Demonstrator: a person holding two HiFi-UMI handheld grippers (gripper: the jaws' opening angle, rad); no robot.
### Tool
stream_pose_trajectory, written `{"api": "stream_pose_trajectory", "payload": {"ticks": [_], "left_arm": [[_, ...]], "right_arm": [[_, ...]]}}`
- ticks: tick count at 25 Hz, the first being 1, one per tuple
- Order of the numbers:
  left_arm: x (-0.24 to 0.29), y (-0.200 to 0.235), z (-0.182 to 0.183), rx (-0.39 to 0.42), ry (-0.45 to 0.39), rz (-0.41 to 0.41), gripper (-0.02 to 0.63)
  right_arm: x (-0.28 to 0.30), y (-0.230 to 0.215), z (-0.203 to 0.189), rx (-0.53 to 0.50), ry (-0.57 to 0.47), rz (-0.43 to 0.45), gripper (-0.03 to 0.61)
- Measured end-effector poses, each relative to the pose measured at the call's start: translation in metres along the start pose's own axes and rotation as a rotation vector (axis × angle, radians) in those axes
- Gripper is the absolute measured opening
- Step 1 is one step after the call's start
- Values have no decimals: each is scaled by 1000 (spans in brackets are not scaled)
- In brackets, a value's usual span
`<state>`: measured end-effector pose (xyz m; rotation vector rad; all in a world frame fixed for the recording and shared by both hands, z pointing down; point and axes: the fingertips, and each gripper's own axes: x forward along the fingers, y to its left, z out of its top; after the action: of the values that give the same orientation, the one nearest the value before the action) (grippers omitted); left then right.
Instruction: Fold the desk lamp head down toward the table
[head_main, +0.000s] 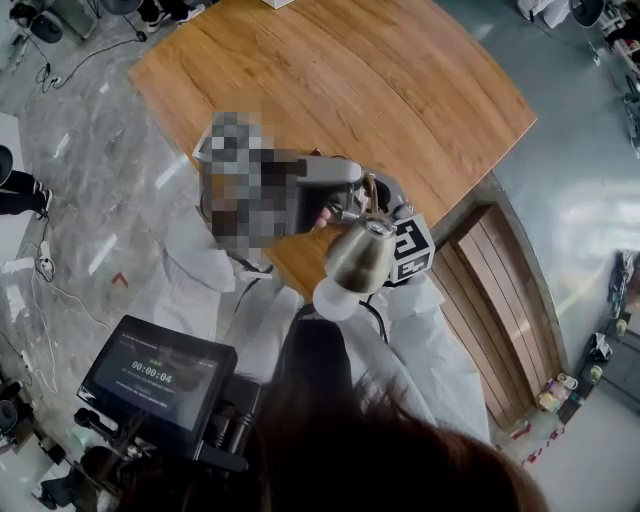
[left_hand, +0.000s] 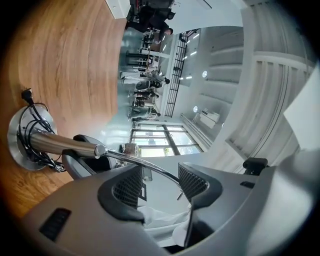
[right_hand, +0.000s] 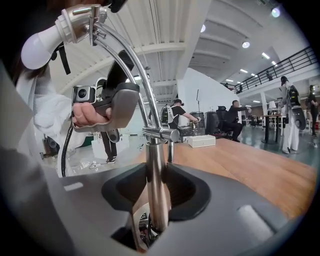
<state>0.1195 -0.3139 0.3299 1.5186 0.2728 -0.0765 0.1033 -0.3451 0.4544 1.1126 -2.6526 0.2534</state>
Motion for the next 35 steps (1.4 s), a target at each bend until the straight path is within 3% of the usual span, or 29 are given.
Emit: {"api": "stream_pose_trajectory", "payload": {"ticks": [4,13,17,20,27,35], "left_arm": [[0,-1,-3,43,20,23,221],[-10,30,-36,272,133,218,124],[-19,69,-43,402,166,399,63],[-29,94,-37,518,133,514,23],[-34,86,-38,621,63,451,25],[-38,98,-32,800,69,576,25]], "right_arm": [[1,-2,0,38,7,35,121],[1,-5,-3,103,15,97,124],[1,-7,-4,117,21,110,126],[1,-6,-4,123,25,120,127],[2,2,1,128,28,151,129],[3,3,3,120,33,204,130]]}}
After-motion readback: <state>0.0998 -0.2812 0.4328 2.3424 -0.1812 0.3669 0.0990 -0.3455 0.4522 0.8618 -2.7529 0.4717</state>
